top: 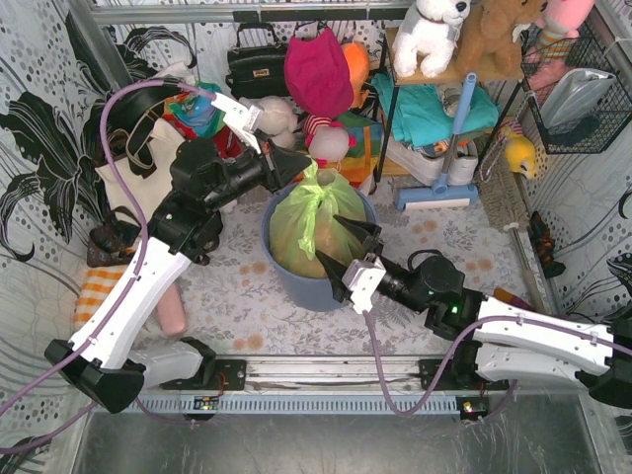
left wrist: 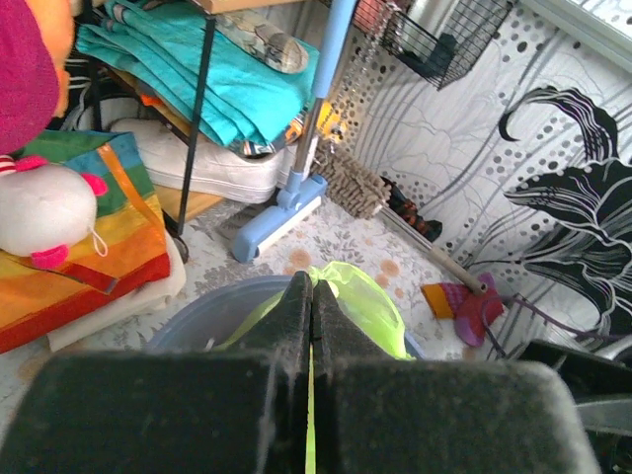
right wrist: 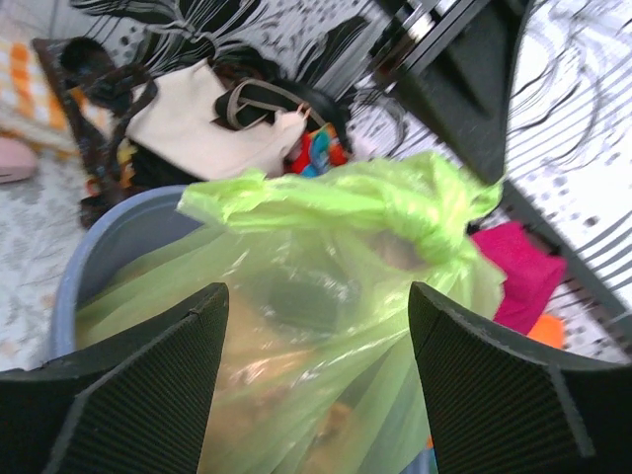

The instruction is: Tie the trash bag

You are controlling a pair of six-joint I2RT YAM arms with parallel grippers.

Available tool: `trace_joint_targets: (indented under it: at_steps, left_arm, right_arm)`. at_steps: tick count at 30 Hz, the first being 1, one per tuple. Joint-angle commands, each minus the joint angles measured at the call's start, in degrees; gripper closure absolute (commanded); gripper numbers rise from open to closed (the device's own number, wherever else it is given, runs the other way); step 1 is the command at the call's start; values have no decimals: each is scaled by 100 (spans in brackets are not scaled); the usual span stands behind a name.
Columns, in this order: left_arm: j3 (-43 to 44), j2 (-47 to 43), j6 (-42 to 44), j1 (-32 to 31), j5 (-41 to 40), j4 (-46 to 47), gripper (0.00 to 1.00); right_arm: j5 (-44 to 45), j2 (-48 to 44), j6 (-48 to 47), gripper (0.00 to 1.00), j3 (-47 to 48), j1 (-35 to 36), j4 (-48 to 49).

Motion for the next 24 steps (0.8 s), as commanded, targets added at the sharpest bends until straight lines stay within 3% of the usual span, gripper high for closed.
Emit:
trace_joint_targets:
  at_steps: [1, 7, 14, 17, 24]
  left_arm:
    - [186, 32, -53, 23, 525, 3, 100]
    - [125, -25, -98, 28, 610, -30, 100]
    - [116, -45, -98, 29, 677, -45, 100]
    - [111, -44, -97, 22, 700, -32, 100]
    - [39, -85, -146, 22, 748, 39, 100]
  right_arm:
    - [-94, 157, -1159, 26, -160, 8, 1652]
    - [-374, 665, -1800, 27, -170, 20, 2635]
    - [-734, 1062, -2141, 33, 29, 16, 2775]
    - [-743, 1239, -2263, 39, 130, 16, 2885]
    - [-576, 1490, -2426, 61, 229, 17, 3302]
